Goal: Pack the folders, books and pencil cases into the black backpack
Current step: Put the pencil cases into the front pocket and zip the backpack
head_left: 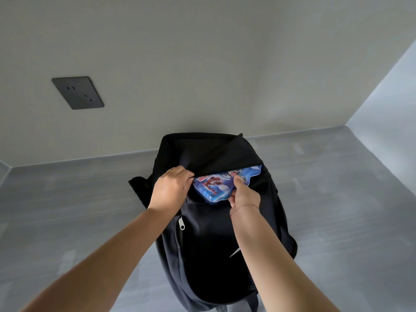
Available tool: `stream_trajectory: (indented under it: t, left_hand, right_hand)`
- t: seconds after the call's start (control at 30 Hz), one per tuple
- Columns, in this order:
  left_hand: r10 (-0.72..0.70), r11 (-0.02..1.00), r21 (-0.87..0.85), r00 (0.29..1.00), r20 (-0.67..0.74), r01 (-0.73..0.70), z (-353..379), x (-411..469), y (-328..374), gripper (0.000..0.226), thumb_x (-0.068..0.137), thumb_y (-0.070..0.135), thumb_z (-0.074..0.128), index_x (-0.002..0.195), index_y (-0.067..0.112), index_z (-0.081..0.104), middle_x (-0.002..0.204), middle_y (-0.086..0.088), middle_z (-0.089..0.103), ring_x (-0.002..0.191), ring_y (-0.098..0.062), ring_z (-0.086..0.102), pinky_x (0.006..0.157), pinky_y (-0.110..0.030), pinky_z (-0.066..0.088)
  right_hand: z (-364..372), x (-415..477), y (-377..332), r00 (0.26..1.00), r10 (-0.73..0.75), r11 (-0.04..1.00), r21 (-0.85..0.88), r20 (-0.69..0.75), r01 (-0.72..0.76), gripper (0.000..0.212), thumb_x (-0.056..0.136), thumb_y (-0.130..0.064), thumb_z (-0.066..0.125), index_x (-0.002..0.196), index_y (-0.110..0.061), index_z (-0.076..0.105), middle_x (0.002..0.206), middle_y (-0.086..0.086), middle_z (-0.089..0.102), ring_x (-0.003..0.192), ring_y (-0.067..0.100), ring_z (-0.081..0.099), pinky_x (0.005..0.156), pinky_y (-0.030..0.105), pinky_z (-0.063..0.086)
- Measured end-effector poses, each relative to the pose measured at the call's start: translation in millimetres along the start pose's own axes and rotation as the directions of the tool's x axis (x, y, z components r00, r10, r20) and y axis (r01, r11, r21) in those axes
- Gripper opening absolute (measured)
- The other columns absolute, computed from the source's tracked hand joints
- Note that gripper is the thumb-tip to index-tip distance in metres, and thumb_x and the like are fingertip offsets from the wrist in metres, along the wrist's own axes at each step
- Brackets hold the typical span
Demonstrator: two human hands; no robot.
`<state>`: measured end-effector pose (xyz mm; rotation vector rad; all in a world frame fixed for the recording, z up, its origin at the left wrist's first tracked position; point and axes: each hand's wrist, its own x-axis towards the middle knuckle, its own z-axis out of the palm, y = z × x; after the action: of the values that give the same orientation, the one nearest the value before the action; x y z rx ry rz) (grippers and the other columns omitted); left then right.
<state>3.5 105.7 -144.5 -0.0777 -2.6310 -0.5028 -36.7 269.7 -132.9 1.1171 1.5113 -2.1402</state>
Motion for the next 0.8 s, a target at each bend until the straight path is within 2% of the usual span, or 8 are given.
stream_trajectory:
  t: [0.13, 0.33, 0.4, 0.5, 0.57, 0.67, 0.7, 0.8]
  left_hand:
    - [0.006, 0.999, 0.032, 0.999, -0.039, -0.005, -5, 2, -3, 0.005, 0.074, 0.003, 0.073, 0.080, 0.003, 0.072, 0.071, -0.008, 0.068, 0.062, -0.026, 0.067, 0.050, -0.024, 0.049]
    - [0.038, 0.998, 0.061, 0.995, -0.088, -0.032, -3, 0, -3, 0.008, 0.076, 0.006, 0.067, 0.080, 0.002, 0.072, 0.071, -0.009, 0.068, 0.061, -0.027, 0.067, 0.050, -0.026, 0.051]
    - [0.056, 0.997, 0.058, 0.995, -0.077, -0.052, -1, -1, 0, 0.014, 0.080, 0.011, 0.062, 0.080, 0.002, 0.072, 0.070, -0.008, 0.067, 0.061, -0.026, 0.066, 0.049, -0.027, 0.053]
    - [0.070, 0.997, 0.037, 0.996, -0.054, -0.068, 1, -3, 8, 0.018, 0.083, 0.013, 0.057, 0.081, 0.003, 0.071, 0.071, -0.008, 0.066, 0.061, -0.025, 0.065, 0.050, -0.029, 0.054]
    - [0.021, 0.999, 0.031, 0.998, -0.062, -0.019, 0, -2, 6, 0.007, 0.080, 0.006, 0.067, 0.083, 0.002, 0.071, 0.073, -0.009, 0.066, 0.063, -0.026, 0.065, 0.052, -0.027, 0.052]
    - [-0.049, 0.998, 0.027, 0.998, -0.049, 0.051, -3, -3, -3, 0.011, 0.076, 0.003, 0.074, 0.087, 0.003, 0.071, 0.076, -0.008, 0.067, 0.067, -0.027, 0.066, 0.055, -0.026, 0.050]
    - [-0.051, 0.998, 0.028, 0.998, -0.047, 0.052, -2, -4, -4, 0.012, 0.076, 0.003, 0.074, 0.088, 0.003, 0.071, 0.077, -0.008, 0.068, 0.068, -0.027, 0.067, 0.056, -0.026, 0.050]
    - [-0.037, 0.999, 0.018, 0.997, -0.071, 0.038, 1, -5, 0, 0.011, 0.077, 0.003, 0.072, 0.087, 0.003, 0.071, 0.077, -0.008, 0.068, 0.067, -0.026, 0.067, 0.056, -0.025, 0.050]
  right_hand:
    - [20, -1, -5, 0.998, 0.011, 0.999, -0.030, -0.062, -0.013, 0.028, 0.083, -0.029, 0.067, 0.083, -0.005, 0.053, 0.067, 0.000, 0.054, 0.056, 0.014, 0.053, 0.046, 0.025, 0.040]
    - [36, -7, -7, 0.994, -0.021, 0.990, -0.143, -0.108, 0.006, 0.033, 0.087, -0.036, 0.060, 0.076, -0.008, 0.046, 0.065, 0.000, 0.048, 0.059, 0.018, 0.052, 0.054, 0.029, 0.042]
    - [41, -7, -4, 0.995, 0.000, 0.993, -0.120, -0.103, -0.013, 0.031, 0.088, -0.036, 0.058, 0.078, -0.009, 0.047, 0.067, 0.001, 0.052, 0.055, 0.017, 0.051, 0.051, 0.028, 0.041]
    - [49, -9, -4, 0.996, 0.050, 0.999, 0.017, -0.071, -0.049, 0.029, 0.087, -0.032, 0.060, 0.094, -0.004, 0.059, 0.064, 0.002, 0.055, 0.049, 0.014, 0.050, 0.043, 0.025, 0.036]
    - [47, -8, -5, 0.998, 0.059, 0.994, 0.093, 0.014, -0.060, 0.027, 0.089, -0.028, 0.060, 0.098, -0.003, 0.058, 0.068, 0.003, 0.056, 0.055, 0.013, 0.055, 0.055, 0.024, 0.049]
    - [29, -1, -5, 0.975, 0.075, 0.996, 0.022, 0.208, -0.081, 0.025, 0.093, -0.024, 0.055, 0.093, 0.001, 0.056, 0.085, 0.012, 0.062, 0.080, 0.022, 0.064, 0.082, 0.033, 0.055]
    - [23, 1, -5, 0.970, 0.085, 0.996, -0.001, 0.226, -0.087, 0.024, 0.093, -0.022, 0.056, 0.087, 0.001, 0.056, 0.089, 0.014, 0.064, 0.086, 0.025, 0.065, 0.085, 0.035, 0.055]
    - [18, 8, -4, 0.974, 0.076, 0.996, 0.028, 0.211, -0.084, 0.015, 0.090, -0.012, 0.060, 0.080, 0.000, 0.057, 0.102, 0.021, 0.067, 0.095, 0.029, 0.067, 0.080, 0.033, 0.055]
